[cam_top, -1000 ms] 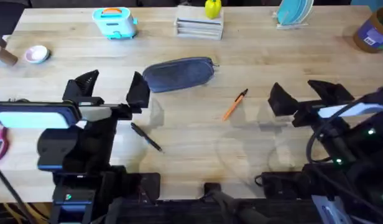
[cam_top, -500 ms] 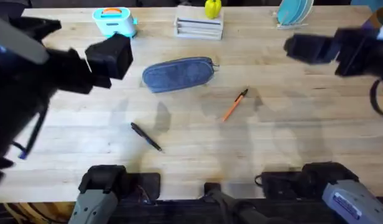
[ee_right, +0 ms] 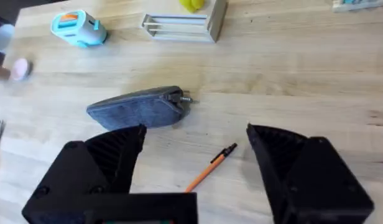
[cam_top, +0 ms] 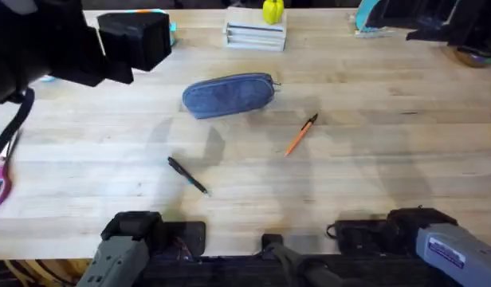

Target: Unzip the bag, pick up the pens from the table one at a time and place them inside, then zip the bag closed.

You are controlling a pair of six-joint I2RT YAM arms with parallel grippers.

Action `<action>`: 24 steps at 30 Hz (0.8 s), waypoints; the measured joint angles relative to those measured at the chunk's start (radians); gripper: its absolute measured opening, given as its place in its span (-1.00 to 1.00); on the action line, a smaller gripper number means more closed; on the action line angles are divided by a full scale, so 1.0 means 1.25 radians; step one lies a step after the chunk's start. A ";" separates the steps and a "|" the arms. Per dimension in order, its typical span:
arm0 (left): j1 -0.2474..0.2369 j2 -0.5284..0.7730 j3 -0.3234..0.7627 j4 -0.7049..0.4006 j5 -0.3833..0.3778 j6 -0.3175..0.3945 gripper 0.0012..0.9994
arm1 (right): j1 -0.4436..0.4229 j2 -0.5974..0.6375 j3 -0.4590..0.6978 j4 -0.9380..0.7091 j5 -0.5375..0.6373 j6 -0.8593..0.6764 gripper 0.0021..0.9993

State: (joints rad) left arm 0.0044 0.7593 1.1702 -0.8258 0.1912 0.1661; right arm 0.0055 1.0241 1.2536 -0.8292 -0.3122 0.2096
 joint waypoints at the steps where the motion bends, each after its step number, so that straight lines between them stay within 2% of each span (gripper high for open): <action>1: 0.000 0.000 0.000 -0.001 0.000 0.000 0.99 | 0.000 0.000 0.000 0.000 0.000 0.000 1.00; 11: 0.000 0.001 0.001 -0.037 0.012 0.001 0.99 | 0.000 0.000 0.001 -0.002 0.000 0.003 0.99; 13: 0.000 0.004 0.001 -0.040 0.024 0.027 0.98 | 0.000 0.000 0.001 -0.005 0.000 0.003 0.99; 17: 0.000 0.026 0.002 -0.074 0.092 0.157 0.98 | 0.000 0.000 0.001 -0.005 0.000 0.003 0.99; 20: 0.000 0.063 0.002 -0.120 0.148 0.293 0.99 | 0.000 0.000 0.001 -0.005 0.000 0.002 0.99; 24: 0.000 0.120 0.002 -0.138 0.169 0.434 0.99 | 0.000 0.001 0.001 -0.005 0.000 0.002 0.99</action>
State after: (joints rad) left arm 0.0044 0.9092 1.1721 -0.9985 0.4020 0.7085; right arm 0.0055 1.0252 1.2545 -0.8356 -0.3119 0.2127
